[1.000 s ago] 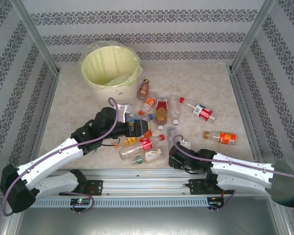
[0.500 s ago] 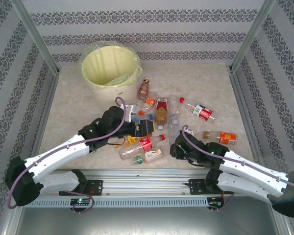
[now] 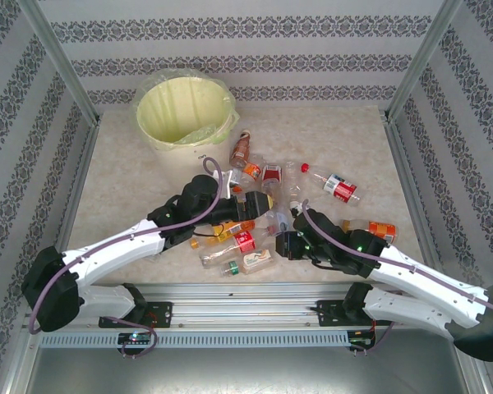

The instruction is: Put the plastic bottles in the bin

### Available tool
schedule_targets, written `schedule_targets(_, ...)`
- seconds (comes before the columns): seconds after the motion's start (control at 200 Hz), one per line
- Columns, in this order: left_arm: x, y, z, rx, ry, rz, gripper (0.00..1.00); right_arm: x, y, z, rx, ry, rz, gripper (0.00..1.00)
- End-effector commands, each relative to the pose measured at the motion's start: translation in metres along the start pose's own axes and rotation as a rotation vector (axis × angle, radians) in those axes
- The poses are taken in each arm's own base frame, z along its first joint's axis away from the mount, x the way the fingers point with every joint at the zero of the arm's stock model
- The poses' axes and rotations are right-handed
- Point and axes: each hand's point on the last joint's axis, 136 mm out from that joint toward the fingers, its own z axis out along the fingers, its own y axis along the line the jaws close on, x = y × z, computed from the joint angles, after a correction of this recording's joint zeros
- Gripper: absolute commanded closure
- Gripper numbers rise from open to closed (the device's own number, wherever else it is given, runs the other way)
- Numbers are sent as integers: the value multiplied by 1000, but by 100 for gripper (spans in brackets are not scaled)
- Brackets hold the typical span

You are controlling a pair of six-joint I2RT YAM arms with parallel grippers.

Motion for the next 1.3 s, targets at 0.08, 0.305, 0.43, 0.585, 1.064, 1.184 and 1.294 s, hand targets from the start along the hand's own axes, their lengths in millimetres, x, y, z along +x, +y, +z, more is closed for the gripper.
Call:
schedule_targets(0.08, -2, -11, 7, 52, -7, -43, 0, -14, 29, -11, -109, -23, -36, 69)
schedule_targets(0.305, 0, -7, 15, 58, 2, -89, 0, -18, 40, -15, -161, -36, -47, 70)
schedule_targets(0.43, -1, -7, 18, 66, 1, -118, 0, -17, 43, -15, -178, -31, -53, 70)
schedule_targets(0.585, -5, -9, 20, 89, -6, -153, 3, -15, 44, -14, -192, -27, -56, 71)
schedule_targets(1.064, -14, -7, 17, 124, -49, -202, 25, -6, 36, -10, -187, -7, -52, 71)
schedule_targets(1.184, -14, -11, 16, 144, -47, -181, 37, -5, 36, -9, -187, -3, -52, 71)
schedule_targets(1.294, -14, -13, 16, 151, -41, -165, 43, -5, 37, -10, -184, 1, -56, 71)
